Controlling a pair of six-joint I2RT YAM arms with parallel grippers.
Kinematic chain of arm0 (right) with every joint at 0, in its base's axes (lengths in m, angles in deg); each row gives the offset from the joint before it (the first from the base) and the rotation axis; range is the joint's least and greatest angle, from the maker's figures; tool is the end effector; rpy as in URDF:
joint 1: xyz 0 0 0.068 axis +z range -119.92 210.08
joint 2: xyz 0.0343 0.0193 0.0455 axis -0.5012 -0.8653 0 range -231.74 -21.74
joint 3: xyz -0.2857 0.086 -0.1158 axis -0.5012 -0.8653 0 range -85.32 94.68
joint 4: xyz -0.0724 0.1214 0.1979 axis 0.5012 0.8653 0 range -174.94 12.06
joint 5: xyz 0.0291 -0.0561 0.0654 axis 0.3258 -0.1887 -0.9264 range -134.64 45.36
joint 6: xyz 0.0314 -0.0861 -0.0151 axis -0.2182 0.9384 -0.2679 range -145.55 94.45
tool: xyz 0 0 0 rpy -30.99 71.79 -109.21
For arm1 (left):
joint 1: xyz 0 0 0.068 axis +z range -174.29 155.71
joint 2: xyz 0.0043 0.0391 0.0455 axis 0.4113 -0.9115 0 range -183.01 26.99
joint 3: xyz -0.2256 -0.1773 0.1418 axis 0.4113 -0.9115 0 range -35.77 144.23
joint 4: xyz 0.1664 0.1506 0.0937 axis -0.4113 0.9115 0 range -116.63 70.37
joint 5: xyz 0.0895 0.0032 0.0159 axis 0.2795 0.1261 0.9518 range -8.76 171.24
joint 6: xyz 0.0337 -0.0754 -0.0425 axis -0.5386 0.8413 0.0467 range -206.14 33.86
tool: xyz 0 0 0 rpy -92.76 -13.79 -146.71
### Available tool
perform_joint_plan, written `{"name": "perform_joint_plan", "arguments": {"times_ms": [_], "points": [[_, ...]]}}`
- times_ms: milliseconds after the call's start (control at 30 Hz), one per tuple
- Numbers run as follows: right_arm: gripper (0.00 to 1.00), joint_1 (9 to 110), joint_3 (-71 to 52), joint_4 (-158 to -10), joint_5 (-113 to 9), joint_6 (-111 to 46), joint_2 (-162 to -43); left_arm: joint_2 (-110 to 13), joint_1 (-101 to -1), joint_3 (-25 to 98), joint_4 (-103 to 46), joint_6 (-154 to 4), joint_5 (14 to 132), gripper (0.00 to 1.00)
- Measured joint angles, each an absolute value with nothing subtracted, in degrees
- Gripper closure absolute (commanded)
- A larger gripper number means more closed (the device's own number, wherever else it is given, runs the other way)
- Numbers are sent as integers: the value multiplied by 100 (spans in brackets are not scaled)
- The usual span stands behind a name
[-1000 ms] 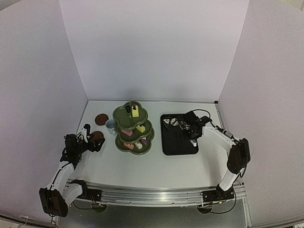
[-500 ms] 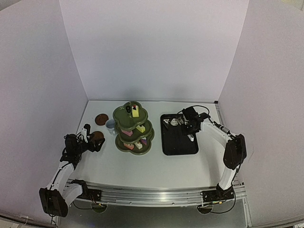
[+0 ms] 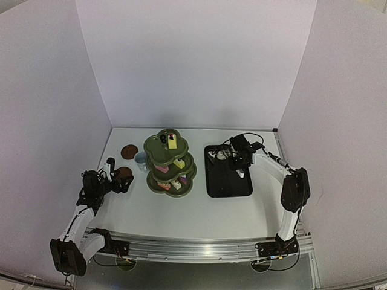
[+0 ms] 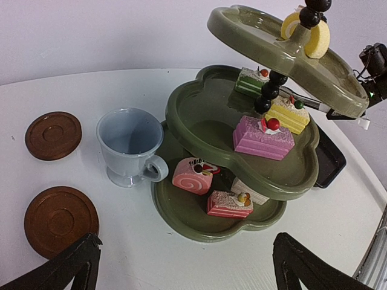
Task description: Serve the afternoon tea
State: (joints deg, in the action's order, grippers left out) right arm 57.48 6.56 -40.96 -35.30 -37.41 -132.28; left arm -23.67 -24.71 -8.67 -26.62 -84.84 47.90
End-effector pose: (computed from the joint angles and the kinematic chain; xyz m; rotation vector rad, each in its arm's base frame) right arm 0.3919 0.1878 0.2520 -0.3048 2.6215 0.0128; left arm 0.1839 -0.0473 0.2626 0.3618 1.9235 -0.5941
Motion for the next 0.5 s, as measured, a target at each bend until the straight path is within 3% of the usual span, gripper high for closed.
{"name": "perform_joint_plan", "arguments": {"times_ms": [500], "points": [[72,5643,636,-4098,-3614,-3896,-13239,-2367,-2471,-867,-2660,-8484,4790,0]]}}
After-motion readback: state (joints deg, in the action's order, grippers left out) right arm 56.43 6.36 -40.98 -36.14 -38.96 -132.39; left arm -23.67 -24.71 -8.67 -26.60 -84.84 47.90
